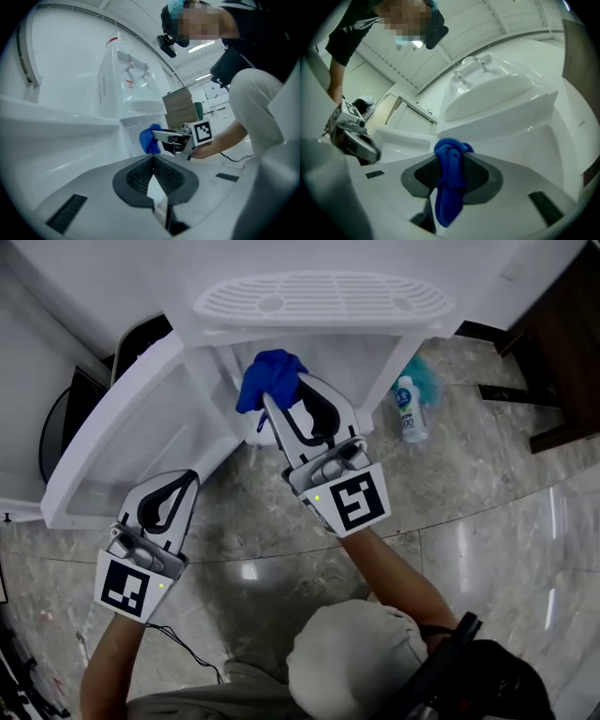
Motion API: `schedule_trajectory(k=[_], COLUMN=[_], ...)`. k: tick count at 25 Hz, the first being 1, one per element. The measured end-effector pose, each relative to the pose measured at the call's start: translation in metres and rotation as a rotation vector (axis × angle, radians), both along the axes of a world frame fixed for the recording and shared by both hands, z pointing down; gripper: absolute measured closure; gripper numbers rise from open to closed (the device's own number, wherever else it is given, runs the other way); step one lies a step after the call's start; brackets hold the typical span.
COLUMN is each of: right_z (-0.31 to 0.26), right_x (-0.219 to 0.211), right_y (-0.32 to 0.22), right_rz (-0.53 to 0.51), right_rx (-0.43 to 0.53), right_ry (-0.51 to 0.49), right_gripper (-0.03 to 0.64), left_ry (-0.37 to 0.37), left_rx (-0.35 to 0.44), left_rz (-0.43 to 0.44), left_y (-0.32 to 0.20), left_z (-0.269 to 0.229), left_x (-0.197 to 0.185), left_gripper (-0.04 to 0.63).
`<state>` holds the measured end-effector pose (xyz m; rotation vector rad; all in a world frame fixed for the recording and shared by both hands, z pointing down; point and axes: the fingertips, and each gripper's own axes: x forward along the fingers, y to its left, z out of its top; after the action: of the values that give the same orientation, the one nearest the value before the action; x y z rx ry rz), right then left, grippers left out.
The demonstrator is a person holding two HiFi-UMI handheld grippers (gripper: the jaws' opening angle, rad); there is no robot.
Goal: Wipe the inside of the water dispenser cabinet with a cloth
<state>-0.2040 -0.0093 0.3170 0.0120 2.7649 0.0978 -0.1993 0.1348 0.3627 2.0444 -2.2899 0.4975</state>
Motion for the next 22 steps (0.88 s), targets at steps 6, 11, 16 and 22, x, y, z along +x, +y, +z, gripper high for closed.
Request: schedule_trajectory(k=[6,11,16,22], right_z=[0.017,0.027,0.034,0.032], right_x=[0.023,0.037,0.035,0.038], right_y=[0.031,0.049,0.069,0.073], right_rz=[-0.079,-0.131,-0.184,-0.198], right_rx=[0.038,0.007,0.006,-0.015], right_ry=[0.101,0.152,0.168,0.170], right_gripper=[0.509,0.509,0.509,0.509], left_ry=[0.100,0.075,0.037,0.026], left_rx=[0.126,0.096,0.068,0.051], left_rz=[-0.047,-0.001,0.040,0.040], left_y=[-0.019,-0.025,-0.021,-0.018], left_z=[-0.002,0.007,0.009,0.010], left_x=[-0.025,-0.011,0.009,0.012], left_gripper=[0.589,0.589,0.589,0.589])
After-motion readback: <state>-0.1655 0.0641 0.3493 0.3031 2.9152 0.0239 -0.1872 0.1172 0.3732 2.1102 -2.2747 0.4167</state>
